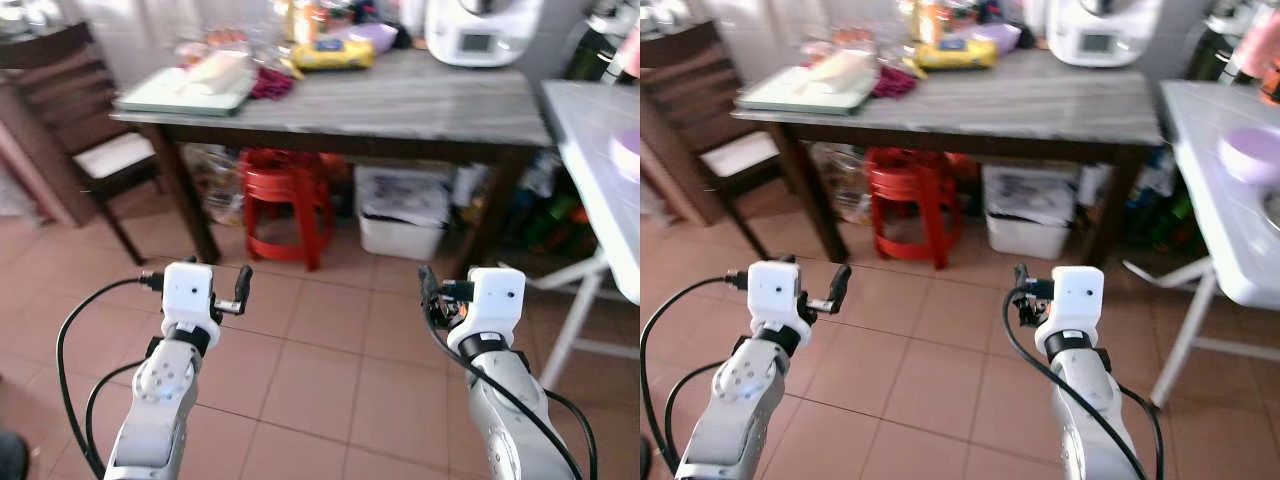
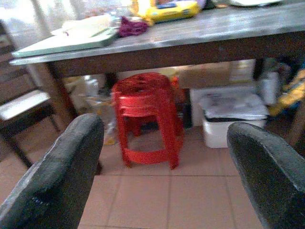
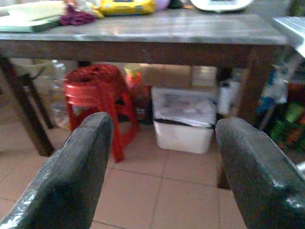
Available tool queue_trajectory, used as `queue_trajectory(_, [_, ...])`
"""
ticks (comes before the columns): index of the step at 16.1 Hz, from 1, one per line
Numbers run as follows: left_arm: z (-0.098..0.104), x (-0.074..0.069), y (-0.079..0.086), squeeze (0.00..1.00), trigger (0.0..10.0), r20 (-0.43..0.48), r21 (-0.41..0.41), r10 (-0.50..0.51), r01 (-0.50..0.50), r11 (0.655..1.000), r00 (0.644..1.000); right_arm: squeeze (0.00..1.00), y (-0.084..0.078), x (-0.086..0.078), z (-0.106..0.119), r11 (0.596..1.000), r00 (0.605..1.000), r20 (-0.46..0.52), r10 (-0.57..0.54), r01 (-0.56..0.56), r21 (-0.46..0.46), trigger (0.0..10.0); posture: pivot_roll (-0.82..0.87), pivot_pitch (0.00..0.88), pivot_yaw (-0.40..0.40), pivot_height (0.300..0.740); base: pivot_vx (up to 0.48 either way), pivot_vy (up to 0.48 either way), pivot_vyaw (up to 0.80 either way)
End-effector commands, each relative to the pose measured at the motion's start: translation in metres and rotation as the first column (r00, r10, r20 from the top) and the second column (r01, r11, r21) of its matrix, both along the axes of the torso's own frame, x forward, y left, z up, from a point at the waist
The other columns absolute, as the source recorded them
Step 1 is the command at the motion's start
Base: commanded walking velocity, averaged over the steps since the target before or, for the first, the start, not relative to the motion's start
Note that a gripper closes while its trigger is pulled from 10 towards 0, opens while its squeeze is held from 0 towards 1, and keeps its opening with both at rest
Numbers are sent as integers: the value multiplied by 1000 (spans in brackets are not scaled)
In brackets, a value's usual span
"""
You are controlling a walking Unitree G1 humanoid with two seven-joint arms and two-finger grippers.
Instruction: Setting the table
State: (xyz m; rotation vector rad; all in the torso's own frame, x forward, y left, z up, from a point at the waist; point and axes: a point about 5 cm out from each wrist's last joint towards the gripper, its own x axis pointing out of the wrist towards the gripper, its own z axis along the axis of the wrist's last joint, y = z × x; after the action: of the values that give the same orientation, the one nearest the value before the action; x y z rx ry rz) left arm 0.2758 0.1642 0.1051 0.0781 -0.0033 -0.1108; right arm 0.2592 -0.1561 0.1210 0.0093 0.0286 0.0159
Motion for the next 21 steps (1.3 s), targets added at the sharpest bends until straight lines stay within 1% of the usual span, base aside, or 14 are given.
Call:
queue_trajectory(1, [2,1,0,0,10000,-5,3,-6,6,1000,1000,0,0,0,0,1000,1000,-6,2,-2,2,10000,-75,49,45,740,0,0,-781])
queue_trajectory(2, [1,2,-2,0,10000,-11,1,-8,8,1000,1000,0,0,1,0,1000,1000,-8,0,0,6,10000,-78,49,43,740,0,0,-775])
queue_trajectory(5, [1,2,-5,0,10000,-9,8,-25,25,1000,1000,0,1,2,1,1000,1000,-7,3,-3,7,10000,-81,52,42,740,0,0,0])
queue_trajectory(6, [1,2,-6,0,10000,-11,-5,-40,40,999,999,0,2,2,1,1000,1000,-8,4,-4,7,10000,-80,53,42,740,0,0,0])
queue_trajectory(11, [2,1,-4,0,10000,-16,-5,-43,43,999,999,0,3,3,-1,1000,1000,-15,7,-7,12,10000,-70,49,43,740,0,0,0])
queue_trajectory(15, [1,0,-2,0,10000,-25,0,-51,51,999,998,0,4,4,-3,1000,1000,-20,6,-6,15,10000,-63,51,49,740,0,-294,0])
queue_trajectory(21, [1,1,-1,0,10000,-34,2,-60,60,998,998,0,1,5,-4,1000,999,-27,-19,20,23,10000,-69,58,64,740,0,-303,0])
